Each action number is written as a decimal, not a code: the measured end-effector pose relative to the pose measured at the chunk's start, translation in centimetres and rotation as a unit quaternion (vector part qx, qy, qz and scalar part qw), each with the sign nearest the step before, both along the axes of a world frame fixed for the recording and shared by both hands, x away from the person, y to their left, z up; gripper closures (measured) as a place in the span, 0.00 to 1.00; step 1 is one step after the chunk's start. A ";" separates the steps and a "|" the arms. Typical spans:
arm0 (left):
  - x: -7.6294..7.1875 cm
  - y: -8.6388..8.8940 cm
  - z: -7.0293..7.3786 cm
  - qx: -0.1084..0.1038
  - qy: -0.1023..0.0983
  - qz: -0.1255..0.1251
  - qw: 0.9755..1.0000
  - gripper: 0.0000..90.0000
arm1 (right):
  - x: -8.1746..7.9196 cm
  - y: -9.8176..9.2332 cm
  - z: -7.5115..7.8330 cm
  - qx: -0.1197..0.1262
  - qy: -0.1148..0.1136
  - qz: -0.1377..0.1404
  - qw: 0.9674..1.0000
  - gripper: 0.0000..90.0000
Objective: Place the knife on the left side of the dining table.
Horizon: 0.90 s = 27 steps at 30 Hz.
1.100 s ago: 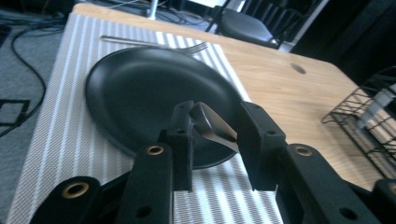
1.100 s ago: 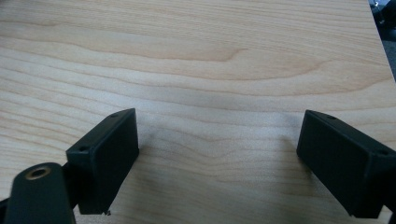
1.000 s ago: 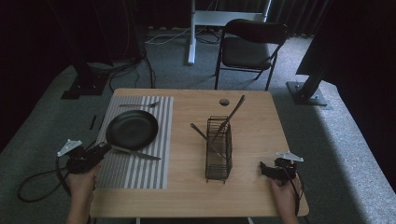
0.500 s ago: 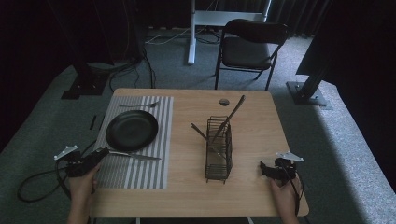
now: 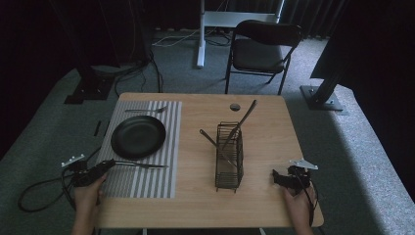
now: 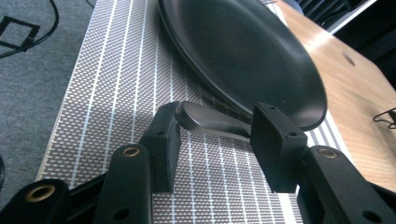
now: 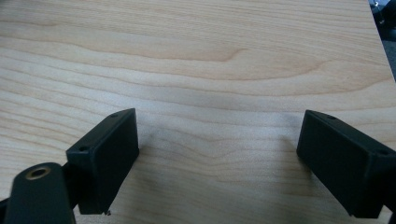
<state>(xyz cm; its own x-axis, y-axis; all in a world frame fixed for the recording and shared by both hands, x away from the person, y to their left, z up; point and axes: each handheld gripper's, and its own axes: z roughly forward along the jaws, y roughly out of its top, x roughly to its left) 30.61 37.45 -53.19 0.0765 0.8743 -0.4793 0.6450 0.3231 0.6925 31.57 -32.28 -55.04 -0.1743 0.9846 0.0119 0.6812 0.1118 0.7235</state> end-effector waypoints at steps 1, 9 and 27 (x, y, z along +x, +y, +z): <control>0.1 0.0 -0.1 -0.001 0.007 0.000 1.000 0.59 | 0.0 0.0 0.0 0.000 0.000 0.000 1.000 0.13; 0.4 0.1 -0.7 0.007 0.023 0.000 1.000 0.58 | 0.0 0.0 0.0 0.000 0.000 0.000 1.000 0.13; 0.4 -0.6 -0.2 0.074 0.037 0.004 0.997 0.50 | 0.0 0.0 0.0 0.000 0.000 -0.001 1.000 0.13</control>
<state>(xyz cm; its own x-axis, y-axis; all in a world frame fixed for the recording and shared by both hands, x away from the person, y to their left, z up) 30.96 36.81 -53.44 0.0382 0.9363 -0.3492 0.6939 0.2266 0.6835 31.57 -32.27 -55.04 -0.1732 0.9848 0.0115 0.6814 0.1114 0.7234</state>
